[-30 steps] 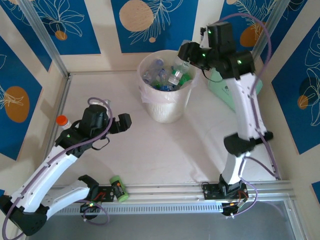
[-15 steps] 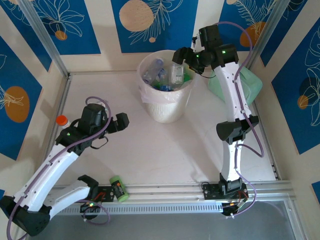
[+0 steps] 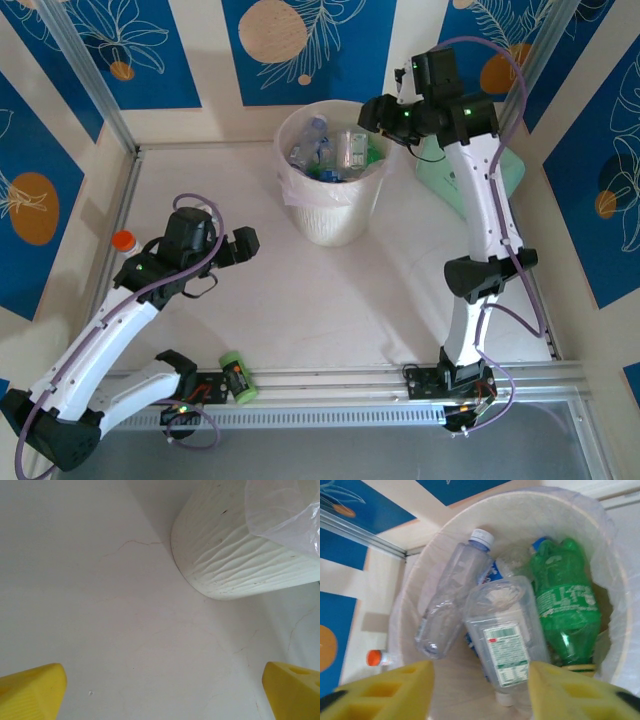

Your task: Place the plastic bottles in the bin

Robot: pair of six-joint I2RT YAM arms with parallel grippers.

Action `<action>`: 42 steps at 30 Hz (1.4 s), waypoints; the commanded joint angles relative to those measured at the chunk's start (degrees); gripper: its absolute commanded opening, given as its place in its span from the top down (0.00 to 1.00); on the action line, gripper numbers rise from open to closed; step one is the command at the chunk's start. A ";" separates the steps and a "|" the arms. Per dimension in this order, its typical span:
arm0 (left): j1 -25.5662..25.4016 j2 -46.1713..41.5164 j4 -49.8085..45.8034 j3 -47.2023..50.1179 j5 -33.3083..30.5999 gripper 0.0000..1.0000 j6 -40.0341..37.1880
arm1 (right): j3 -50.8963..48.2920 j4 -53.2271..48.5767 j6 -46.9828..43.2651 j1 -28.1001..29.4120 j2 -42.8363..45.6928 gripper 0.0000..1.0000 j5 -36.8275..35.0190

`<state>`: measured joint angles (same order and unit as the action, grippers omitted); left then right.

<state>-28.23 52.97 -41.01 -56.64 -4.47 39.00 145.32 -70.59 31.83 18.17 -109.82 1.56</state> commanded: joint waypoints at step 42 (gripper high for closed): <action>1.18 -3.26 -1.39 -0.34 2.10 0.00 -0.42 | -6.79 8.21 0.97 2.75 -3.30 0.51 -3.14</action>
<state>-27.90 50.61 -41.25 -56.62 -2.98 38.96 140.16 -63.37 33.39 21.08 -111.63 -1.50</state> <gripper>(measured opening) 0.994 0.491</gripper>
